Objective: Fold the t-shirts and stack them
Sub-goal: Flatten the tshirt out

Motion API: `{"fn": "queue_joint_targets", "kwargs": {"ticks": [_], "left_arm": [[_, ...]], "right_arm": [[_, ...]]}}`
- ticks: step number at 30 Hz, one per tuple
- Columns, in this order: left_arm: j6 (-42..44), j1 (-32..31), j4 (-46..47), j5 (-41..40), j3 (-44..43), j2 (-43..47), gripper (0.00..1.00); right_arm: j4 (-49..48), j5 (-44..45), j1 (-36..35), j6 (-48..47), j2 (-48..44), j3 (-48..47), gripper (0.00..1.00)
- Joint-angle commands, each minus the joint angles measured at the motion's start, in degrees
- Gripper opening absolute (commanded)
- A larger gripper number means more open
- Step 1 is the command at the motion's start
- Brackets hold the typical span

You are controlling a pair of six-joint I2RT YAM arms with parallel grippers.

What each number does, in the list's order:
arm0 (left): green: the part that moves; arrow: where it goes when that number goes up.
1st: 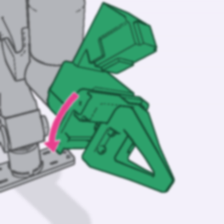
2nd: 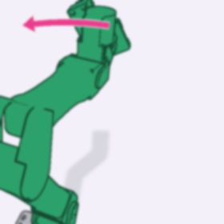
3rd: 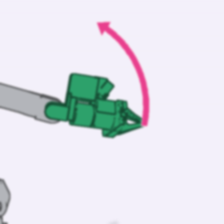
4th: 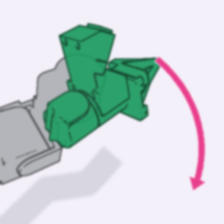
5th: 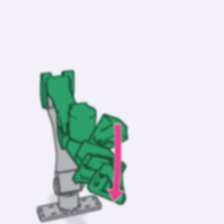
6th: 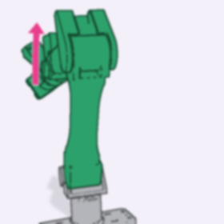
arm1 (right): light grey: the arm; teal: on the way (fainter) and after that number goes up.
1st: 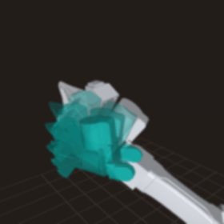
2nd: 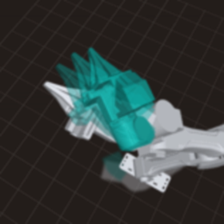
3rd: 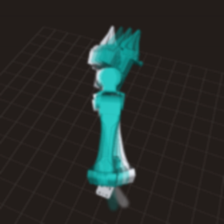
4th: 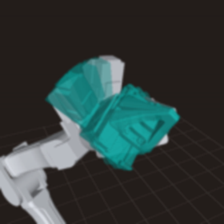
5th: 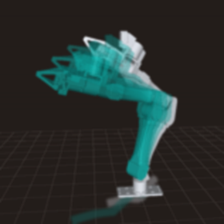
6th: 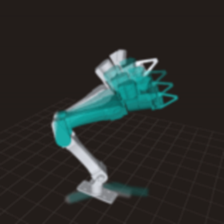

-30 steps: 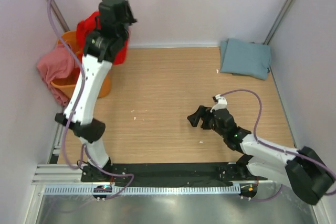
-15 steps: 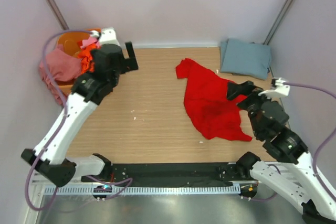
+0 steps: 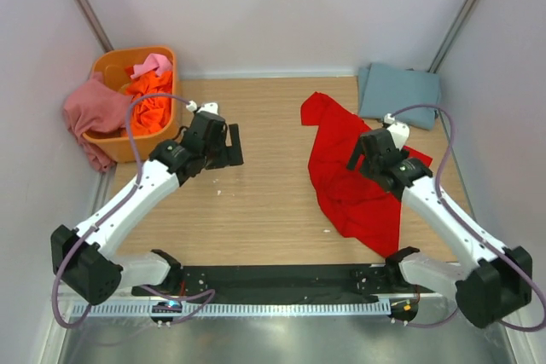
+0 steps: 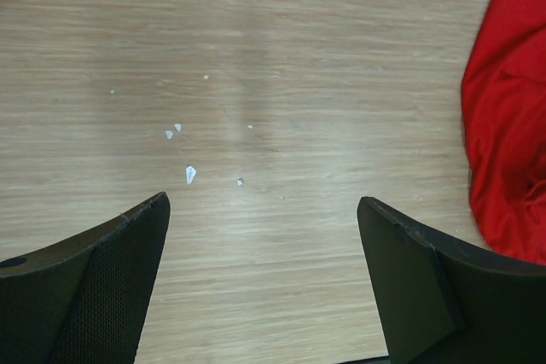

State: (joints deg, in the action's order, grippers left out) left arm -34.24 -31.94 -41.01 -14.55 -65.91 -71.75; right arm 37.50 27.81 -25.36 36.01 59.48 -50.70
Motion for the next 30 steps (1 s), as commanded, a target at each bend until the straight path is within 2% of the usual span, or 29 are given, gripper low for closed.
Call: {"fn": "queue_joint_targets", "kwargs": {"ticks": [1,6,13,14,15,17,18,19,20,22,23,25,26,28,29,30], "left_arm": [[0.7,-0.4,0.3,1.8,1.6,3.1,0.91],[2.3,-0.4,-2.1,-1.0,5.7,7.6,0.93],[3.0,-0.3,-5.1,-2.2,9.2,13.6,0.93],[3.2,-0.3,-5.4,-2.4,9.7,14.5,0.93],[3.4,-0.3,-6.2,-2.9,9.7,15.0,0.93],[3.5,-0.4,-6.5,-4.2,10.5,15.9,0.94],[3.5,-0.4,-6.5,-4.7,10.9,16.9,0.94],[3.3,-0.3,-6.4,-5.1,11.6,17.2,0.94],[3.2,-0.3,-6.3,-5.1,11.7,17.6,0.95],[3.0,-0.3,-5.6,-4.7,12.0,18.1,0.95],[3.0,-0.3,-5.3,-4.7,12.1,18.3,0.95],[2.9,-0.3,-5.1,-4.6,12.0,18.2,0.95],[2.9,-0.4,-5.1,-4.5,12.1,18.3,0.95],[2.8,-0.3,-5.1,-4.6,12.1,18.7,0.94],[2.8,-0.3,-5.1,-5.0,12.0,18.9,0.94],[2.7,-0.4,-5.2,-5.5,12.1,19.2,0.93]], "right_arm": [[-3.2,-15.6,4.5,-0.6,3.9,2.0,0.89],[-5.3,-22.5,3.7,-1.3,13.3,3.0,0.86],[-9.0,-23.1,3.1,-1.0,18.0,5.2,0.84],[-9.3,-23.2,3.0,-1.1,18.7,5.2,0.79],[-9.5,-23.5,2.9,-1.2,19.3,5.1,0.6],[-10.0,-23.5,2.2,-0.8,19.5,5.1,0.31],[-9.9,-23.2,1.7,-0.2,19.5,4.6,0.07],[-9.6,-22.4,1.0,-0.1,19.3,4.1,0.01],[-8.9,-22.0,-0.4,-0.1,19.4,3.4,0.01],[-6.2,-20.3,-3.7,0.0,20.3,-3.0,0.01],[-5.2,-19.8,-3.7,0.1,20.8,-3.0,0.01],[-3.0,-19.6,-7.1,-0.6,21.7,-12.0,0.01],[-0.8,-19.8,-8.1,-0.9,22.5,-20.5,0.01],[4.3,-19.5,-11.2,-2.3,26.0,-31.7,0.01],[6.8,-18.8,-12.2,-4.2,27.8,-45.5,0.01],[9.5,-18.0,-13.0,-5.5,32.6,-53.5,0.01]]}}
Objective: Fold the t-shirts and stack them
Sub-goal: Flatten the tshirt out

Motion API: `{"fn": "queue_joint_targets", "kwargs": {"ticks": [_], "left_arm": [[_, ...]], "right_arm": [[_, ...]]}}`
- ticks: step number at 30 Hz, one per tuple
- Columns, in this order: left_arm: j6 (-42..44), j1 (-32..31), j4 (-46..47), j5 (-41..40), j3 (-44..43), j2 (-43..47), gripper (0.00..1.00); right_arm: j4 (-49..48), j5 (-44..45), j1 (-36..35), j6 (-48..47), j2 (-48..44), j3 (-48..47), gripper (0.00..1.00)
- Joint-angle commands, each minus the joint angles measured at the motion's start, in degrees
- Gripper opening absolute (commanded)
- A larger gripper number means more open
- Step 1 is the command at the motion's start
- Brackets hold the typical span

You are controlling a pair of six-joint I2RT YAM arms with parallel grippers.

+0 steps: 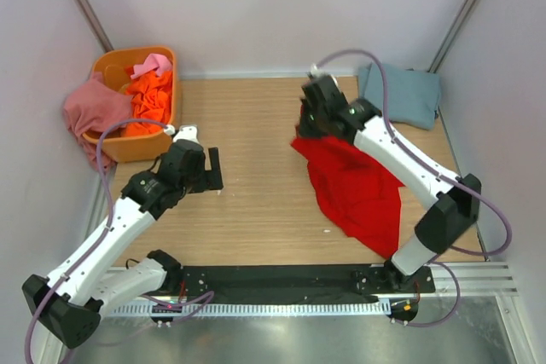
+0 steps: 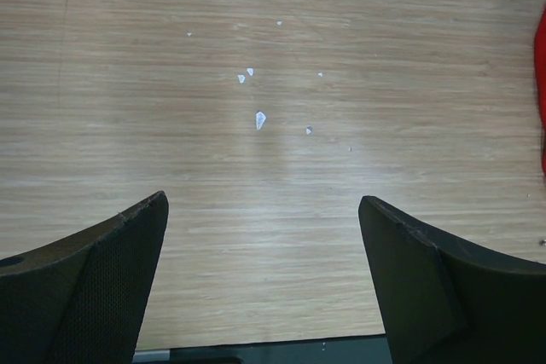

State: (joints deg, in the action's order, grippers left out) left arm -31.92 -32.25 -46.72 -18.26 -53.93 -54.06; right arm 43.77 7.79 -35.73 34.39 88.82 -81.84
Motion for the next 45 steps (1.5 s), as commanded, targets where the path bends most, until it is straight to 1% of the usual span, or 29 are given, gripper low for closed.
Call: {"fn": "queue_joint_targets", "kwargs": {"ticks": [1,2,3,4,5,6,7,8,9,10,11,12,13,15,17,20,21,23,25,26,27,29,30,31,32,33,36,42,45], "left_arm": [[0.3,-0.1,0.5,-2.1,0.2,2.4,0.93],[0.2,-0.1,0.4,-2.6,0.2,2.8,0.93],[0.2,0.0,0.3,-3.4,0.3,3.3,0.93],[0.1,0.0,0.3,-3.9,0.4,4.3,0.93],[0.0,-0.1,0.2,-4.2,0.4,4.7,0.93],[0.0,-0.1,0.2,-4.8,0.6,5.1,0.93],[-0.1,-0.1,0.1,-5.1,0.6,5.5,0.93],[-0.2,0.0,0.0,-5.3,0.6,6.1,0.93],[-0.2,-0.1,0.0,-5.3,0.6,6.4,0.93],[-0.2,-0.1,0.0,-5.1,0.7,6.7,0.93],[-0.2,-0.1,0.1,-5.0,0.8,7.1,0.93],[-0.3,-0.1,0.6,-4.8,0.8,7.6,0.92],[0.1,-0.1,1.0,-2.7,0.9,7.7,0.91],[0.6,-0.1,2.8,0.6,1.1,7.2,0.89],[0.7,-0.1,4.6,6.4,1.5,5.8,0.89],[-2.1,-1.8,9.6,10.3,1.8,0.5,0.84],[-2.8,-4.5,10.7,9.5,1.9,-1.1,0.84],[-5.2,-7.3,14.9,6.7,2.2,-6.2,0.82],[-7.3,-9.4,18.6,7.1,2.9,-11.6,0.78],[-8.5,-9.8,23.0,7.9,3.4,-13.3,0.7],[-8.7,-11.0,25.2,8.8,3.7,-15.4,0.66],[-8.0,-13.3,28.9,7.8,2.4,-21.4,0.59],[-7.3,-14.1,29.8,7.5,1.8,-23.3,0.58],[-6.5,-14.9,30.4,6.8,0.9,-25.0,0.58],[-5.7,-15.9,30.8,5.7,0.0,-29.0,0.59],[-3.8,-17.7,30.8,4.7,-1.9,-30.7,0.61],[-2.3,-19.6,30.2,0.3,-4.9,-37.2,0.64],[-0.8,-20.0,30.2,-4.1,-7.1,-43.2,0.66],[0.6,-20.3,30.1,-7.1,-7.7,-44.2,0.66]], "right_arm": [[6.2,2.7,-4.5,-4.9,5.9,-30.7,0.01],[12.2,2.8,-5.1,-6.6,8.5,-39.6,0.01],[15.0,2.5,-5.5,-7.2,11.6,-57.1,0.01],[18.9,2.2,-5.7,-7.6,16.3,-65.4,0.01],[19.7,2.6,-5.6,-8.4,17.7,-76.4,0.01],[19.4,5.1,-5.6,-8.7,17.5,-77.4,0.01],[16.0,7.4,-5.6,-9.0,12.8,-74.9,0.01],[12.9,9.4,-5.7,-9.3,9.0,-62.1,0.01],[9.3,13.0,-5.5,-9.7,5.1,-54.2,0.01],[5.9,14.6,-5.3,-9.4,-2.2,-47.3,0.01],[2.8,16.0,-4.4,-9.1,-4.2,-37.3,0.01],[3.1,18.3,-4.1,-8.6,-5.6,-34.4,0.01],[6.1,23.4,-4.1,-8.4,-6.1,-32.3,0.01],[9.0,28.1,-4.0,-7.2,-7.2,-26.4,0.01],[9.4,30.3,-3.9,-5.8,-9.5,-19.5,0.01],[6.9,28.1,-3.3,-5.3,-11.6,-13.3,0.01],[6.7,27.8,-3.1,-5.2,-12.2,-12.7,0.01],[6.7,27.6,-3.1,-5.6,-12.2,-12.1,0.01],[6.9,28.2,-2.9,-6.2,-12.2,-12.3,0.01],[7.0,28.8,-2.7,-7.0,-12.3,-12.5,0.01],[7.0,28.8,-2.4,-7.3,-12.3,-12.6,0.01],[7.0,28.0,-0.1,-8.4,-12.4,-13.3,0.01],[7.0,27.2,-0.1,-8.8,-12.4,-13.5,0.01],[6.9,26.5,1.7,-9.1,-12.4,-13.8,0.01],[6.5,25.5,2.8,-9.4,-12.4,-14.2,0.01],[6.2,23.1,4.0,-10.1,-12.5,-14.4,0.01],[5.4,20.1,8.0,-11.1,-12.0,-15.6,0.01],[5.7,16.8,11.3,-12.8,-9.7,-19.8,0.01],[5.9,16.1,12.5,-13.7,-8.6,-22.0,0.01]]}}
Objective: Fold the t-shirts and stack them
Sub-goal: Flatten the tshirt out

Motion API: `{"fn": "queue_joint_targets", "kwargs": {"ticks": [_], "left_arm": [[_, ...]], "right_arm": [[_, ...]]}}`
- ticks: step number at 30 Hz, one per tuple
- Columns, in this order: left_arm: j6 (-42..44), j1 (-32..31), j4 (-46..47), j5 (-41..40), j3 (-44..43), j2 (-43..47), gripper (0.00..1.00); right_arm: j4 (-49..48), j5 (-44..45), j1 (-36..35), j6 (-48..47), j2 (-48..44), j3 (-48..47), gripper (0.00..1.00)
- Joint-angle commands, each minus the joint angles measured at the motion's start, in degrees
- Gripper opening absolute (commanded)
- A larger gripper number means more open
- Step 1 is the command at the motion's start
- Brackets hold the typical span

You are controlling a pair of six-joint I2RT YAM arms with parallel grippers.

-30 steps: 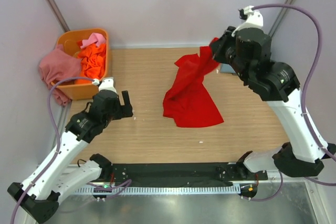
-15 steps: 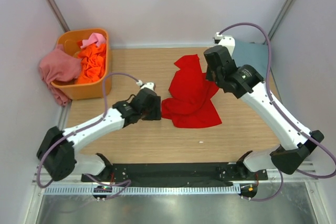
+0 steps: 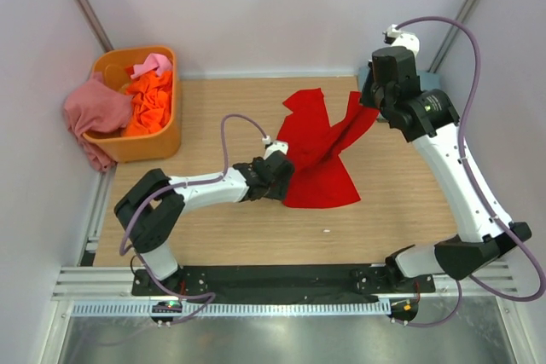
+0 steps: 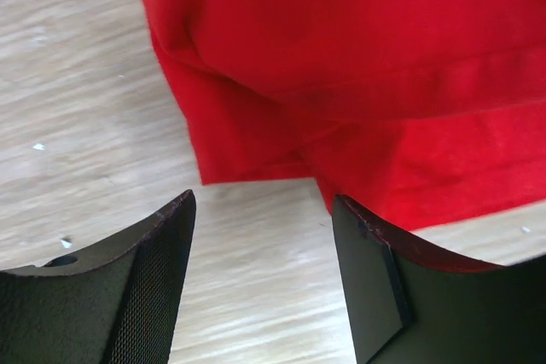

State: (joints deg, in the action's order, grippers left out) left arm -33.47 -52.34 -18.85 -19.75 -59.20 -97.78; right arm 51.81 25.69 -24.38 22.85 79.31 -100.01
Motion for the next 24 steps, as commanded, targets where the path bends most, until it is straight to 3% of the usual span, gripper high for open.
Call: {"fn": "queue_joint_targets", "kwargs": {"ticks": [1,6,9,16,17,18,24], "left_arm": [[2.5,-0.3,2.2,-6.7,-2.6,-0.9,0.66],[6.3,-0.5,2.2,-10.3,-4.3,-2.9,0.66],[7.4,-0.5,2.2,-11.5,-5.4,-5.0,0.59],[9.1,-0.5,3.3,-11.0,-6.9,-9.4,0.23],[9.3,-0.5,3.2,-11.4,-6.9,-9.5,0.09],[9.5,-0.5,3.1,-11.9,-6.7,-9.2,0.01],[9.6,-0.3,-4.8,-18.4,-6.5,2.5,0.0]], "right_arm": [[-2.2,-2.0,1.5,-2.5,1.2,-4.3,0.01],[-1.7,-5.0,5.0,-3.5,3.1,-8.2,0.01],[-1.6,-6.0,5.8,-4.0,4.6,-9.5,0.01],[-2.1,-7.6,7.2,-4.3,5.6,-9.4,0.01],[-2.2,-7.7,7.3,-4.1,5.6,-9.4,0.01],[-2.1,-7.9,7.5,-4.3,5.5,-9.5,0.01],[-0.3,-7.9,8.3,-4.5,5.1,-11.5,0.01]]}}
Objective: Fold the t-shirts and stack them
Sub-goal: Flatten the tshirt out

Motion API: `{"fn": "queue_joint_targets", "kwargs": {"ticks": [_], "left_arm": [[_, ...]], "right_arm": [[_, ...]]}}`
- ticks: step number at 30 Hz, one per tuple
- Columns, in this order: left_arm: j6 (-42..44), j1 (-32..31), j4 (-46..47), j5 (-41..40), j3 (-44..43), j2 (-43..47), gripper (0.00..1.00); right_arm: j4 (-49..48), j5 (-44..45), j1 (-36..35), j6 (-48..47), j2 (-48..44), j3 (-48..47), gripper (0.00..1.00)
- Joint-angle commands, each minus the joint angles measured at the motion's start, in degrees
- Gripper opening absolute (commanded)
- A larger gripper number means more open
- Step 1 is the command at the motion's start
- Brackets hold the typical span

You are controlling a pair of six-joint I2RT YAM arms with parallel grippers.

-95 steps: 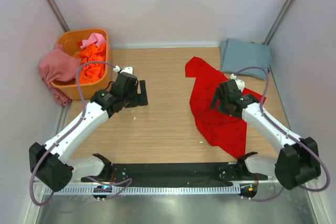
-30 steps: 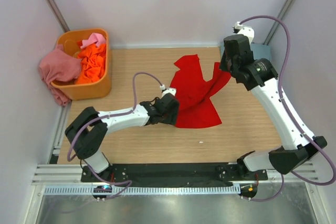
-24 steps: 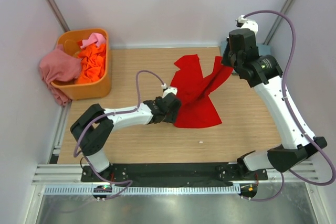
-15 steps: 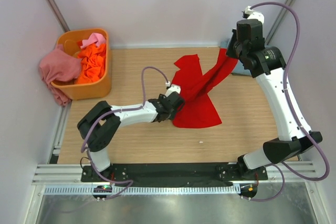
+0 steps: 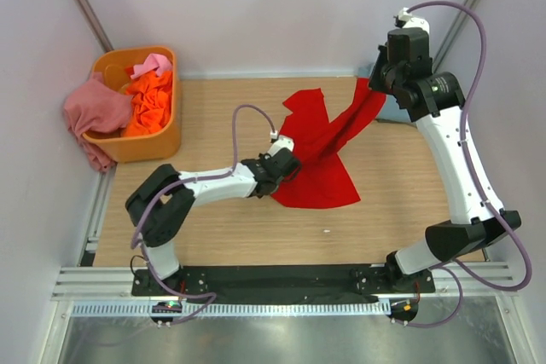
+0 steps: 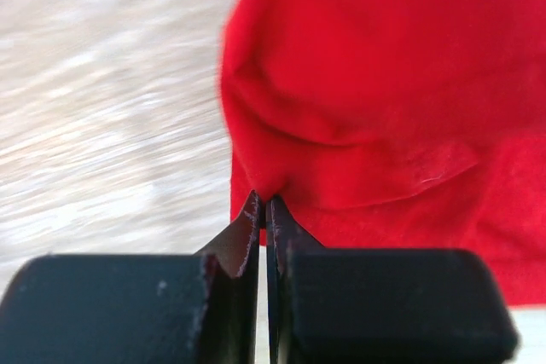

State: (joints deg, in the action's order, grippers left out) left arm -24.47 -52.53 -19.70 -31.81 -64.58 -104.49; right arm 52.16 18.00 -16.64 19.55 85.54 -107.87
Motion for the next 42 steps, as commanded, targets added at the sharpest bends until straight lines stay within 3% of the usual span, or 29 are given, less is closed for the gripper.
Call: {"fn": "queue_joint_targets", "kwargs": {"ticks": [1,6,9,12,13,15,18,21,26,34,42], "left_arm": [[0.5,0.0,-5.3,-6.8,-1.1,11.2,0.0],[-2.9,2.9,-17.7,-6.7,-1.1,23.8,0.0],[-6.9,8.0,-23.1,-0.8,0.6,30.2,0.0],[-9.3,9.9,-25.3,-0.1,4.5,34.3,0.49],[-10.3,10.3,-27.3,-0.4,5.3,35.0,0.72],[-13.3,10.4,-29.5,-1.3,7.0,36.5,0.83],[-14.1,10.4,-25.9,0.0,9.3,39.3,0.75],[-12.6,10.2,-17.6,7.3,11.3,38.9,0.7],[-11.4,7.4,-10.8,8.3,9.6,29.3,0.51],[-9.2,6.1,-3.3,9.1,8.0,13.8,0.46],[-8.0,6.1,-1.7,6.2,7.3,8.4,0.46]], "right_arm": [[-0.3,-0.2,0.6,-1.2,-1.4,-4.4,0.01],[2.6,-0.8,0.6,-0.5,-4.6,-5.1,0.01],[3.5,-2.1,0.6,0.4,-6.6,-2.4,0.01],[2.1,-6.5,0.6,2.7,-10.4,4.0,0.01],[1.4,-8.4,0.6,3.3,-12.2,8.0,0.01],[-0.5,-11.2,0.6,5.0,-13.5,11.8,0.01],[-1.8,-14.3,0.4,5.8,-14.3,17.5,0.01],[-2.8,-14.9,0.2,6.0,-14.5,20.1,0.01],[-3.0,-14.6,0.2,5.6,-13.8,19.5,0.01],[-3.2,-13.9,0.2,4.6,-13.2,20.6,0.01],[-4.1,-13.6,0.2,4.2,-12.6,22.2,0.01]]}}
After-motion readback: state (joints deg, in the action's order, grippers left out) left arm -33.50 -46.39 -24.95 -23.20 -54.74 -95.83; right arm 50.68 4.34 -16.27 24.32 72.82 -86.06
